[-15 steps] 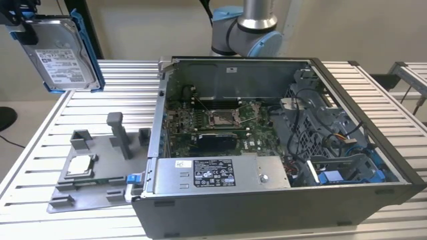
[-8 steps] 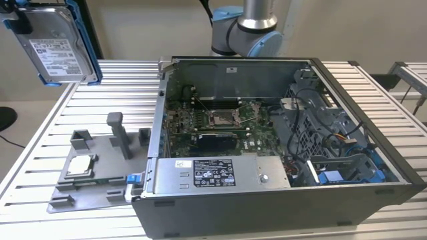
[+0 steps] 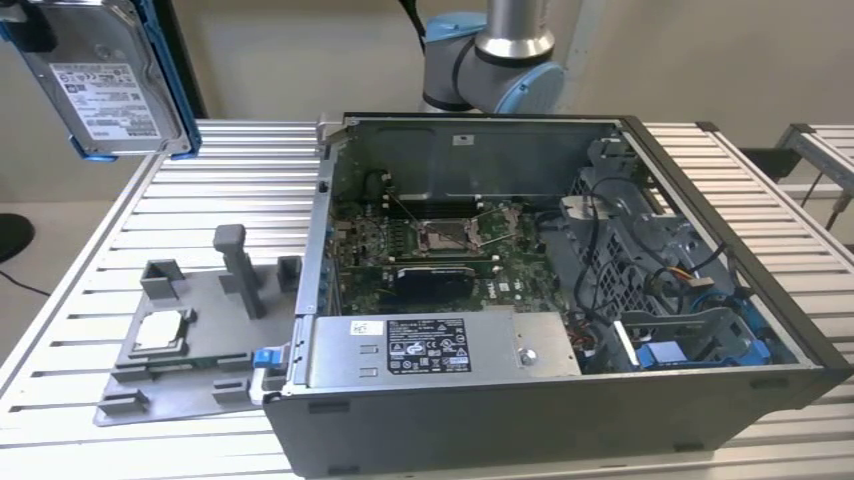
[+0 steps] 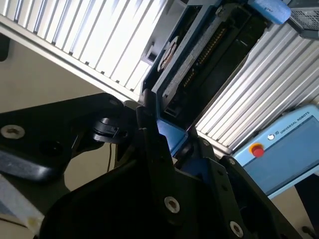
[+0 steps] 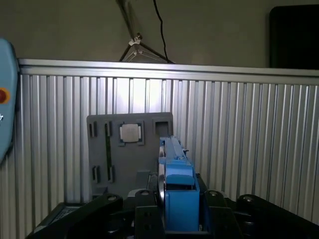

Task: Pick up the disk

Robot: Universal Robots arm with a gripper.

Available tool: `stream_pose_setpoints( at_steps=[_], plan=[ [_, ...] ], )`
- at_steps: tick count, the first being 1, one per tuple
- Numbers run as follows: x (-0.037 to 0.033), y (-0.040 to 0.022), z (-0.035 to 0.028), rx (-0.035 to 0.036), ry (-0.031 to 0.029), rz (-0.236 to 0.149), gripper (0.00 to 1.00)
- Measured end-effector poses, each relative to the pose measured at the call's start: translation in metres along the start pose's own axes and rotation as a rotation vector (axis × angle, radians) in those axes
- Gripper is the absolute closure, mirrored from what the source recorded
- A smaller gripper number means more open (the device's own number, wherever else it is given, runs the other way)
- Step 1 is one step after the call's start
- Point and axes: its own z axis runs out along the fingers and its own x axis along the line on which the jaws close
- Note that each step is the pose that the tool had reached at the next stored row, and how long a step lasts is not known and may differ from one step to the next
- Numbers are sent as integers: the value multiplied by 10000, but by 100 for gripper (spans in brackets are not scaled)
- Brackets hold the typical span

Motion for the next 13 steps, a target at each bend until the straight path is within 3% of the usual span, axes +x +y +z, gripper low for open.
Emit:
stream_pose_setpoints(
  at_steps=[2, 9, 13],
  plan=[
    [0, -1, -1, -1, 0, 0, 100],
    [2, -113, -2, -3, 0, 0, 100],
    [2, -117, -2, -3, 0, 1, 100]
  ],
)
